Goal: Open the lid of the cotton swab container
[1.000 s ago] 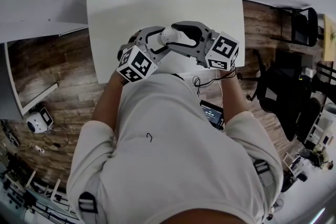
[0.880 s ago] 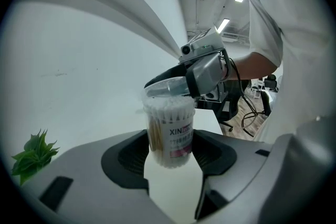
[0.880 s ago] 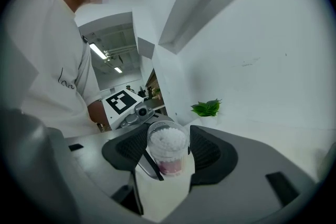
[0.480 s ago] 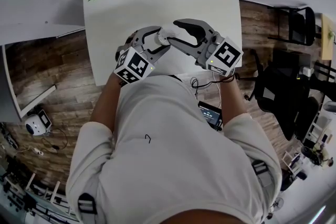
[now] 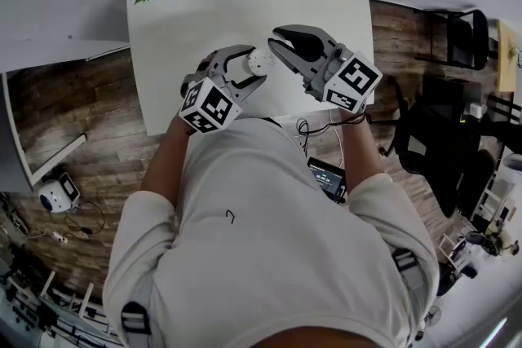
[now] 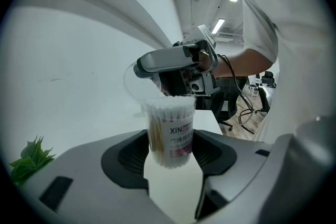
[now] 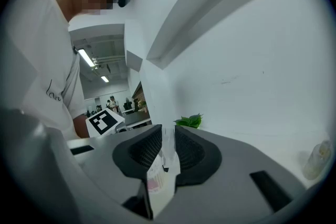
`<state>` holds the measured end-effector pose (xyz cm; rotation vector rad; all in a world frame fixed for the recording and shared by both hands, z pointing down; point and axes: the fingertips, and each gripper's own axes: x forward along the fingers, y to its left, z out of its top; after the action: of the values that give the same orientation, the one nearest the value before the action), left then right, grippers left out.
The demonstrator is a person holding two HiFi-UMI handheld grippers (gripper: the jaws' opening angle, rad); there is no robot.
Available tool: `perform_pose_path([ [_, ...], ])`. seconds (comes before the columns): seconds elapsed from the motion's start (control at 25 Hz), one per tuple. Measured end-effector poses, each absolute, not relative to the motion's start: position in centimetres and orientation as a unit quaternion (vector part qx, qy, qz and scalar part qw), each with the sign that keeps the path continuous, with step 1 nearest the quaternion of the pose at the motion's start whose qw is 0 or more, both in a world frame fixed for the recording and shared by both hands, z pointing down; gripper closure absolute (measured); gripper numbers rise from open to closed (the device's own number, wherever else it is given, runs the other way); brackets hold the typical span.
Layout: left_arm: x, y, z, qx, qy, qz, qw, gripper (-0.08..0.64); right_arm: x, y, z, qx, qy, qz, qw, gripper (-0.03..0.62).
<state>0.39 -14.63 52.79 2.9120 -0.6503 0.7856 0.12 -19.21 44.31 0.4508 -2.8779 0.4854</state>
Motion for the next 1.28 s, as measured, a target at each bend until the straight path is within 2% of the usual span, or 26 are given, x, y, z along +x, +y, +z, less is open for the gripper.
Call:
perform_pose_path([
  [0.28, 1.4, -14.0, 52.6, 0.949, -0.192, 0.25, 0.02, 0.295, 1.9, -21.6, 46.5, 0.201, -0.931, 0.298, 0.06, 0.537],
  [0.56, 1.9, -14.2, 53.0, 0.949, -0.185, 0.253, 0.027, 0.295, 2.8, -22.5, 48.2, 0.219, -0.914, 0.338, 0.052, 0.541],
  [0.8, 2.3, -14.1, 53.3, 0.949, -0.175, 0.26, 0.022, 0.295, 3.4, -22.6, 49.8, 0.199, -0.881, 0.428, 0.023, 0.541],
  [1.0, 2.8, -14.1, 53.8, 0.947, -0.179, 0.264, 0.034, 0.295, 3.9, -22.5, 49.9, 0.21, -0.889, 0.407, 0.024, 0.537],
  [1.04, 2.8, -14.1, 53.9, 0.947, -0.182, 0.261, 0.04, 0.295, 4.0, -22.6, 49.7, 0.216, -0.895, 0.389, 0.029, 0.53],
  [1.16, 2.8, -14.8, 53.9, 0.947, -0.196, 0.249, 0.054, 0.295, 4.0, -22.6, 49.0, 0.224, -0.91, 0.348, 0.035, 0.42],
  [1.28, 2.8, -15.7, 53.9, 0.946, -0.209, 0.241, 0.059, 0.295, 4.5, -22.4, 48.2, 0.238, -0.915, 0.325, 0.024, 0.408],
])
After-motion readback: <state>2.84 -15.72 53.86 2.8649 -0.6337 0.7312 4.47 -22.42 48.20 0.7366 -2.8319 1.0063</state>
